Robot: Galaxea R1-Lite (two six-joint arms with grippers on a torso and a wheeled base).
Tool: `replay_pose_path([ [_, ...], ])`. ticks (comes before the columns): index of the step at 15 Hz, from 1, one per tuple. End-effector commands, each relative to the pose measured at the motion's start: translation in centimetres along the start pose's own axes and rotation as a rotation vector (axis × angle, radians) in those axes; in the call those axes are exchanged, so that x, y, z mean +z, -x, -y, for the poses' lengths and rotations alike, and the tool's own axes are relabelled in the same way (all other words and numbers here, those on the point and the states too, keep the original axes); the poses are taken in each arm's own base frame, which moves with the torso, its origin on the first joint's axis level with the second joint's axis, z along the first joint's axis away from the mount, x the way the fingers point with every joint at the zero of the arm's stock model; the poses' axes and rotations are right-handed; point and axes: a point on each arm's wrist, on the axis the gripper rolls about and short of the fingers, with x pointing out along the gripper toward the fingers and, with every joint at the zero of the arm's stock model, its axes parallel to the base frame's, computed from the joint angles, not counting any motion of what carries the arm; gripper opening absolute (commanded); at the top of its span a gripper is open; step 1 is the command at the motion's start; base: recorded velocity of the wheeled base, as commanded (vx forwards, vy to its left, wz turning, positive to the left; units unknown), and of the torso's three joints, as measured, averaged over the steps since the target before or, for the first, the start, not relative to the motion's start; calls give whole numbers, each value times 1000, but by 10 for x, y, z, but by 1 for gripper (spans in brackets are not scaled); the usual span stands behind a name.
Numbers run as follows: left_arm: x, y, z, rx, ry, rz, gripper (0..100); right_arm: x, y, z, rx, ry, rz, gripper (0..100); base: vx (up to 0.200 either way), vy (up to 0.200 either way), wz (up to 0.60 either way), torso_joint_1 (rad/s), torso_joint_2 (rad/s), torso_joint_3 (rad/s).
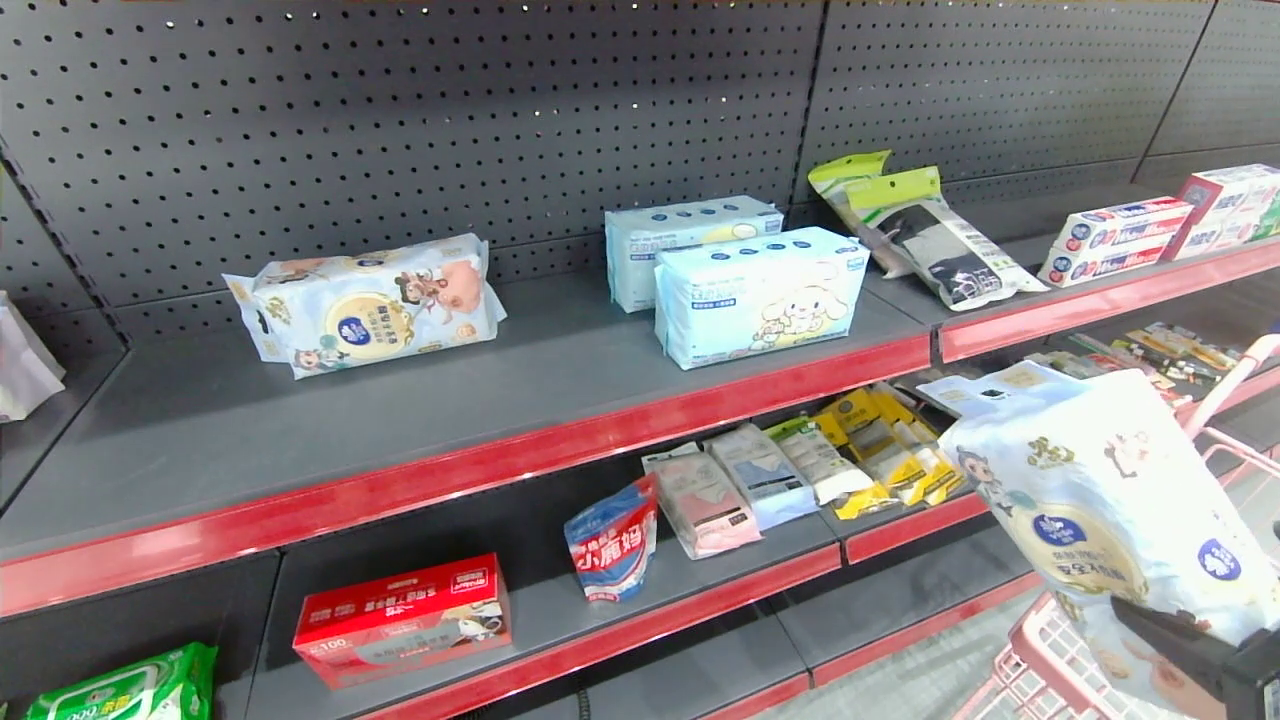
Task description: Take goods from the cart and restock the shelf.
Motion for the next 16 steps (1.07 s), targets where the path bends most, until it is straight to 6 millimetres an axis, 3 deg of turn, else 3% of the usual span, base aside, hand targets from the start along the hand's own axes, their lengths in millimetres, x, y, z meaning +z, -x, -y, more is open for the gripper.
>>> replay_pose_path([
  [1, 0, 0, 0, 1, 1, -1, 100, 0, 3, 0, -4, 2, 16, 0, 0, 0, 0, 0, 0, 0],
  [7, 0, 0, 0, 1, 1, -1, 100, 3, 4, 1, -7, 35, 28, 0, 0, 0, 0, 6, -11, -8],
  [16, 0, 0, 0, 1, 1, -1, 100, 0, 10, 1, -22, 60, 52, 0, 0, 0, 0, 205, -447, -238],
])
